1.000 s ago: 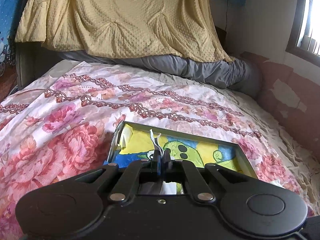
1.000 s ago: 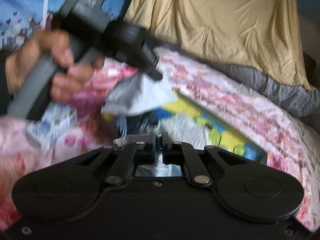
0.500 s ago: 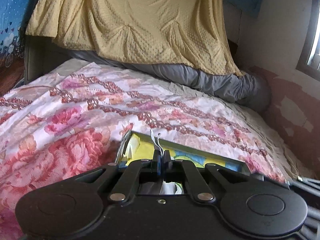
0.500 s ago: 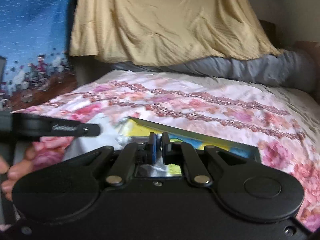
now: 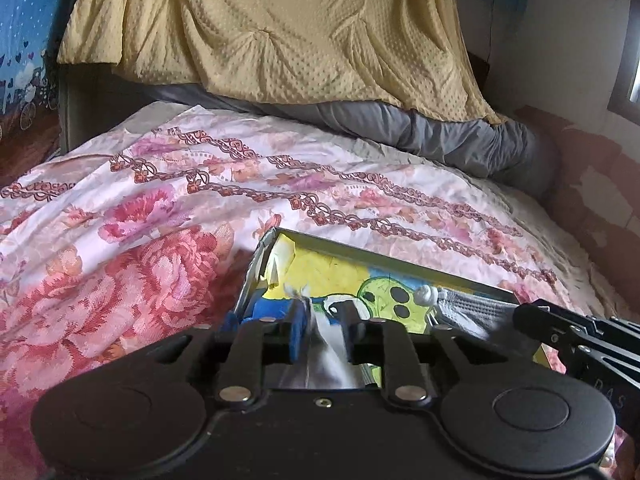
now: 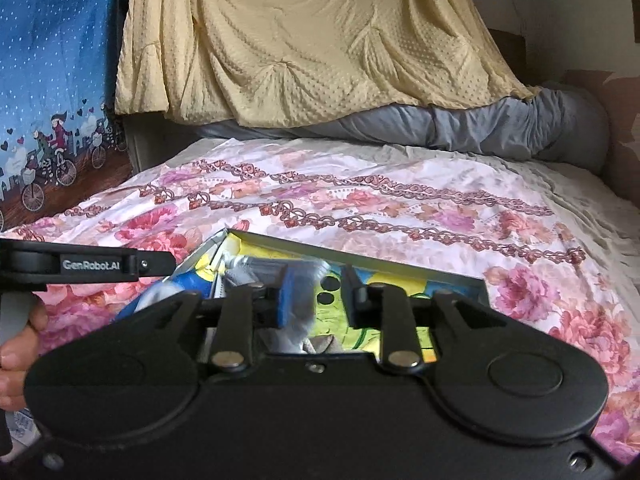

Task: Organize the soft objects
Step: 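Open both grippers to drop the cloths into the tray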

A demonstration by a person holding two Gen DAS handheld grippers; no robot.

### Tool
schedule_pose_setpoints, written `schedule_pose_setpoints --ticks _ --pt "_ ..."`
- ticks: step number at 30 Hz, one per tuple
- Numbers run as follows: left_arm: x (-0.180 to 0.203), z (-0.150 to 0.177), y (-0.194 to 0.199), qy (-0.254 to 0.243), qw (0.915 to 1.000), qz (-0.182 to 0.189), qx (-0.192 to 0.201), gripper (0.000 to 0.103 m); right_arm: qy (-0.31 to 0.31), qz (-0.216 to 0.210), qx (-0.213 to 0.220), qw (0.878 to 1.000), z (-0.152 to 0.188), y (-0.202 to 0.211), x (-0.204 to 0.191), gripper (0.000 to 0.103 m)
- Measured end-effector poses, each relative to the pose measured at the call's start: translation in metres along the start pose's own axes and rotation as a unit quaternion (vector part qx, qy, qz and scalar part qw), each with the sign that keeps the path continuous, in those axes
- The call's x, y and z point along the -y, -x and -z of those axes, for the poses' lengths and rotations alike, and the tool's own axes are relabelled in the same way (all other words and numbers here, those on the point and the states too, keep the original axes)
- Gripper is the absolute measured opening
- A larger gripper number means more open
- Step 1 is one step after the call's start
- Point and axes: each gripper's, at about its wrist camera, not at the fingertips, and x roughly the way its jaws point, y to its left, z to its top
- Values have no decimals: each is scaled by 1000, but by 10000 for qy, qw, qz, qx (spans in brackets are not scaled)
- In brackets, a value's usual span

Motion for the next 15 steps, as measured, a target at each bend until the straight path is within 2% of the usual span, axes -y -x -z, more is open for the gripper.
schedule_pose_setpoints --ticks 2,5,15 --pt "3 -1 5 -28 10000 -47 49 41 -34 10 26 10000 -3 8 4 33" --pt "5 -4 16 -17 9998 -73 157 56 -105 22 106 9999 -8 22 10 41" --pt "16 -16 71 14 9982 -139 582 75 -226 7 490 9985 -26 83 25 60"
